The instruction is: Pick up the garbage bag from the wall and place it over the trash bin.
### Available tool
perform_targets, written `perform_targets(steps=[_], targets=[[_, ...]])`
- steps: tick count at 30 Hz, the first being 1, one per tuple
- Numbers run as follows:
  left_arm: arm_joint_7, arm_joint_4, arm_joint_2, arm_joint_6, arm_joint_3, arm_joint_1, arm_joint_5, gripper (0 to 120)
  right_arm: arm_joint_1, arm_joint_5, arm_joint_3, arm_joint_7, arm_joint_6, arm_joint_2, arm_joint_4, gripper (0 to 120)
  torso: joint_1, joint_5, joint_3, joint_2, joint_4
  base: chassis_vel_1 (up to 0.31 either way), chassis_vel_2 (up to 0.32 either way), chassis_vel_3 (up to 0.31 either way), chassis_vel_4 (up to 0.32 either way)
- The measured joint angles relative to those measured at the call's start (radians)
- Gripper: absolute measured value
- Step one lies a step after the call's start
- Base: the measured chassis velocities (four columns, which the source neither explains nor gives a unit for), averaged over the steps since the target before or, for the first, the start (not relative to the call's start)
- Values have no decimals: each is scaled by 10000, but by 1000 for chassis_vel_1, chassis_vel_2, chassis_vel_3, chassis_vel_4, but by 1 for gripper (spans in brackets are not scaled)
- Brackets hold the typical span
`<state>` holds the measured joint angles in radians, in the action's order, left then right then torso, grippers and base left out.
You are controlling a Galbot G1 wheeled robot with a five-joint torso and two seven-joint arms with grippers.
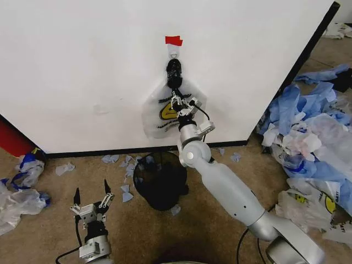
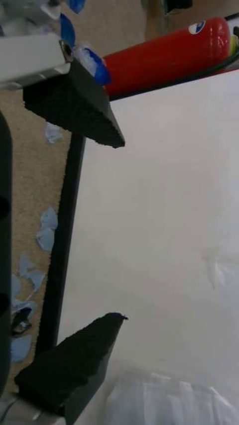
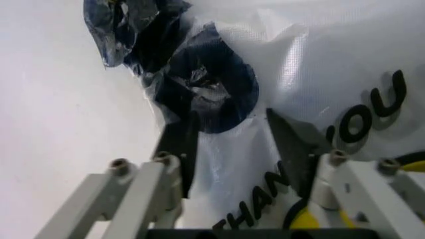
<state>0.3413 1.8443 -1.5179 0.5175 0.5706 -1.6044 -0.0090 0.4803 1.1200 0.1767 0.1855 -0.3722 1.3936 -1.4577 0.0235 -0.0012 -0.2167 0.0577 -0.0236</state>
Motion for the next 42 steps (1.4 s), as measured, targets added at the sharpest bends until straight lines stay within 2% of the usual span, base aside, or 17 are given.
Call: perform_targets(steps=[1, 3, 10, 16, 42], targets=[[1, -16, -2, 5, -1, 1, 1, 98, -14, 4, -8, 0, 0, 11, 8, 48, 0, 0, 0, 0, 0, 0, 0, 0, 0], [2, -23, -2, 8, -1, 1, 1, 98, -21, 6, -13, -1, 0, 16, 13, 49, 0, 0, 0, 0, 0, 0, 0, 0, 0], [6, -118, -36, 63, -23, -6, 53, 98, -213, 72, -102, -31, -2, 190, 105, 81, 0, -1, 0, 0, 1, 0, 0, 0, 0], [9, -253, -41, 69, -38, 74, 73, 98, 2, 61, 70, 10, 57, 199, -365, 98, 0, -1, 0, 0, 0, 0, 0, 0, 0], [31, -424, -167, 159, -69, 71, 182, 98, -239, 256, -64, -238, -46, 429, -64, 99, 0, -1, 0, 1, -1, 0, 0, 0, 0]])
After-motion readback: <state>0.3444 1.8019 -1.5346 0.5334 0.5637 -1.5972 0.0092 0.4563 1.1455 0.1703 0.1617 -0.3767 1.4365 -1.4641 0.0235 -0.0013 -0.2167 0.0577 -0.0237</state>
